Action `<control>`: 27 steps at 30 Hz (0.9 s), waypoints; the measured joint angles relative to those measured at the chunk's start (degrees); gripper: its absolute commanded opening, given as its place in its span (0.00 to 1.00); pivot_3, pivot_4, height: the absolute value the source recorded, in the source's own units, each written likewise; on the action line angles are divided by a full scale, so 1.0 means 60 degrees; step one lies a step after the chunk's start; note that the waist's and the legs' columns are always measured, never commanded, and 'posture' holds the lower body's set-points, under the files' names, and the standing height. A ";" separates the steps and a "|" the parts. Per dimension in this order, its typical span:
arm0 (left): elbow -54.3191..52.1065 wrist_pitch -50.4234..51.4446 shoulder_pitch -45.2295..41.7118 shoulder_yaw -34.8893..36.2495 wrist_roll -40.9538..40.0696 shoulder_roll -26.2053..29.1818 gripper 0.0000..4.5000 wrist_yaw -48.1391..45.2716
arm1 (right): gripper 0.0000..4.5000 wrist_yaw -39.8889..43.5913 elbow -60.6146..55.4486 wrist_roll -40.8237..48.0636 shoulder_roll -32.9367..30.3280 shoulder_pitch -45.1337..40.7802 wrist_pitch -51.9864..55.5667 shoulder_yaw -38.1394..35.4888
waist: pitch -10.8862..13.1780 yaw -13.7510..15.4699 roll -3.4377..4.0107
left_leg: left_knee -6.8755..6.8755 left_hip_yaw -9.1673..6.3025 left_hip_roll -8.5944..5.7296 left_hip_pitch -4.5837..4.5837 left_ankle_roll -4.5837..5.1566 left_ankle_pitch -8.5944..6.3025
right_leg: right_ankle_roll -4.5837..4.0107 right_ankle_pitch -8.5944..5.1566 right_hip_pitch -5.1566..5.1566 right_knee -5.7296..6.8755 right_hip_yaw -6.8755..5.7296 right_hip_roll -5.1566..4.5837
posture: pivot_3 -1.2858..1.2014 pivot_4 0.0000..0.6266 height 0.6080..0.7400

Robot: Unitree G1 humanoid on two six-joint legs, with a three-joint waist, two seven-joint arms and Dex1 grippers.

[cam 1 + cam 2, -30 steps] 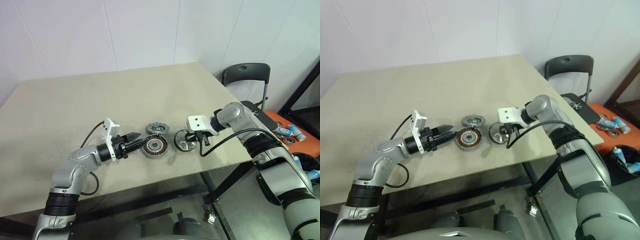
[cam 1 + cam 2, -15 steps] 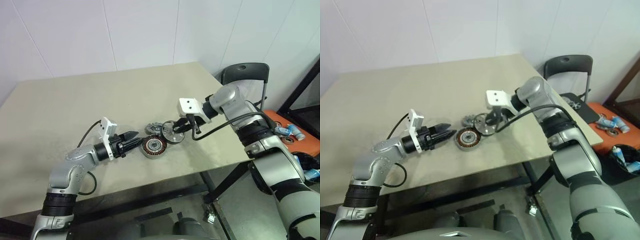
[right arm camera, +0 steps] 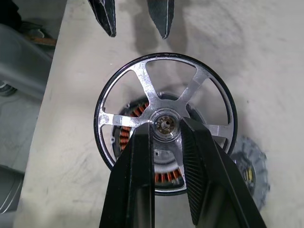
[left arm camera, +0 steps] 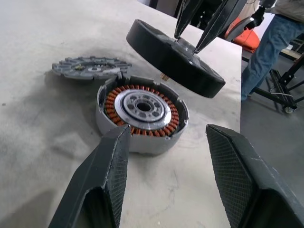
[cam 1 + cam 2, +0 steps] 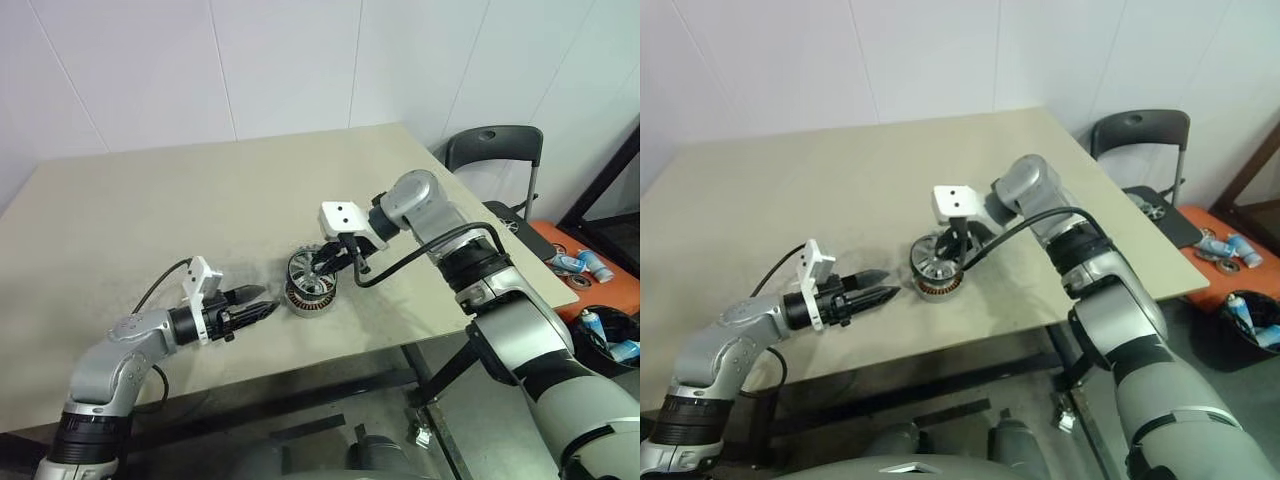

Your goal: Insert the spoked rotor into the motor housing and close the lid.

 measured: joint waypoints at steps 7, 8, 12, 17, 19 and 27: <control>-0.0361 0.0016 0.0107 0.0051 -0.0007 -0.0301 0.60 0.0294 | 0.10 -0.0197 0.0643 -0.0278 0.0147 0.0008 -0.0484 0.0107 | 0.0000 -0.0035 0.0001 | -0.0014 -0.0001 0.0000 -0.0015 -0.0003 -0.0001 | -0.0009 0.0005 -0.0023 0.0002 0.0007 -0.0007 | 0.52 0.00 1.00; -0.0386 0.0021 0.0121 0.0051 -0.0007 -0.0330 0.60 0.0326 | 0.10 -0.0237 0.0717 -0.0301 0.0172 0.0021 -0.0550 0.0138 | 0.0000 -0.0043 0.0001 | -0.0017 -0.0001 0.0000 -0.0019 -0.0003 -0.0001 | -0.0010 0.0006 -0.0028 0.0002 0.0007 -0.0007 | 0.52 0.00 1.00; -0.0400 0.0052 0.0120 0.0057 -0.0171 -0.0507 0.60 0.0464 | 0.10 -0.0310 0.0782 -0.0445 0.0208 0.0134 -0.0720 0.0144 | 0.0000 -0.0078 0.0001 | -0.0017 -0.0002 0.0000 -0.0038 -0.0003 -0.0001 | -0.0011 0.0008 -0.0044 0.0002 0.0007 -0.0010 | 0.52 0.00 1.00; -0.0406 0.0061 0.0120 0.0031 -0.0195 -0.0555 0.60 0.0624 | 0.10 -0.0455 0.0772 -0.0484 0.0373 0.0252 -0.0787 0.0150 | 0.0000 -0.0213 0.0001 | -0.0017 -0.0002 -0.0001 -0.0040 -0.0003 -0.0001 | -0.0012 0.0009 -0.0045 0.0002 0.0006 -0.0011 | 0.52 0.00 1.00; -0.0409 0.0061 0.0120 -0.0004 -0.0197 -0.0570 0.60 0.0642 | 0.10 -0.0524 0.0777 -0.0515 0.0475 0.0252 -0.0798 0.0151 | 0.0000 -0.0245 0.0001 | -0.0017 -0.0002 -0.0001 -0.0040 -0.0003 -0.0001 | -0.0012 0.0010 -0.0046 0.0003 0.0007 -0.0010 | 0.52 0.00 1.00; -0.0514 0.0060 0.0320 -0.0013 -0.0201 -0.0583 0.60 0.0711 | 0.10 -0.0590 0.0877 -0.0538 0.0674 0.0190 -0.0919 0.0150 | 0.0000 -0.0243 0.0002 | -0.0019 -0.0003 -0.0001 -0.0041 -0.0004 -0.0001 | -0.0012 0.0010 -0.0048 0.0003 0.0005 -0.0011 | 0.52 0.00 1.00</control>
